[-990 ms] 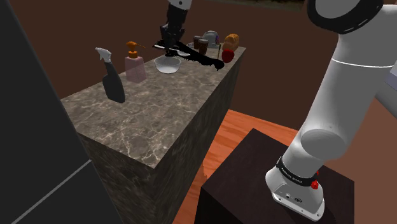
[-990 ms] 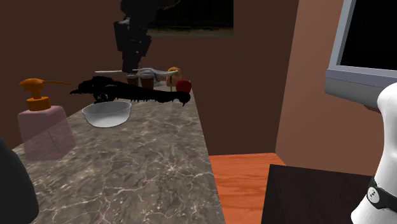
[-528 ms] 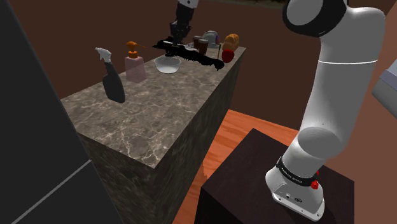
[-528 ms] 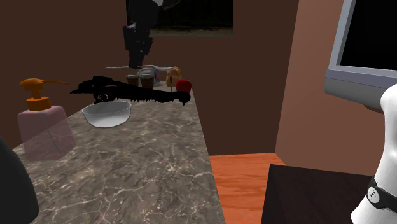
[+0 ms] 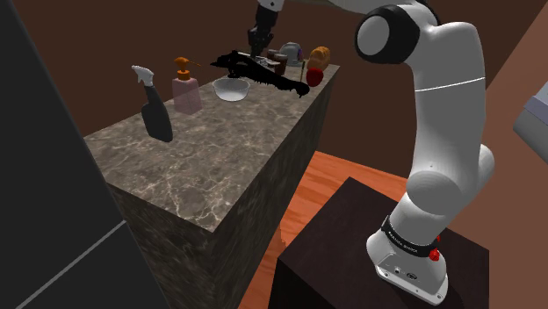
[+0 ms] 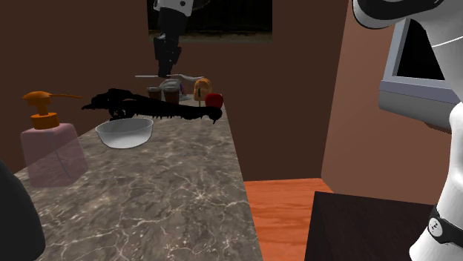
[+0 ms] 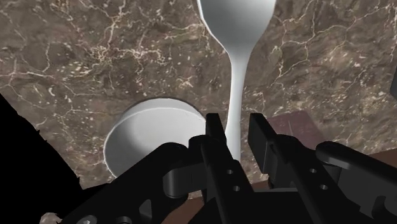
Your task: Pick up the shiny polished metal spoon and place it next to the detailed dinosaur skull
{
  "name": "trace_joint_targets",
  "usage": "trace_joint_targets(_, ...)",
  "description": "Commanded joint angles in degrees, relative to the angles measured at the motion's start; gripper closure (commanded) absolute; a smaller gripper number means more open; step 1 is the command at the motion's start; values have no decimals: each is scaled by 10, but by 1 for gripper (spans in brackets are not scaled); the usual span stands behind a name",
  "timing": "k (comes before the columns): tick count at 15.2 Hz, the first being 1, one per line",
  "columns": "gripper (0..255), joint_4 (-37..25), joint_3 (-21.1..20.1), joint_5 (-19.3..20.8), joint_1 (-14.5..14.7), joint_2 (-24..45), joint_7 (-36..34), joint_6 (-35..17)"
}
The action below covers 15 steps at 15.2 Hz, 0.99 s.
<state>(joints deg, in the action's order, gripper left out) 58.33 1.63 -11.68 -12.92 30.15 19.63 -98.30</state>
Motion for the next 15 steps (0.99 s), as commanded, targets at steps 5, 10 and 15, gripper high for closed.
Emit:
trace_joint_targets(5,255,47,1,-3,-4,-1,15,-44)
trace_joint_targets(10,255,100,1,-5,-2,-10,23,-87)
trace_joint_targets(15,255,142,0,-7,-1,-13,30,-126)
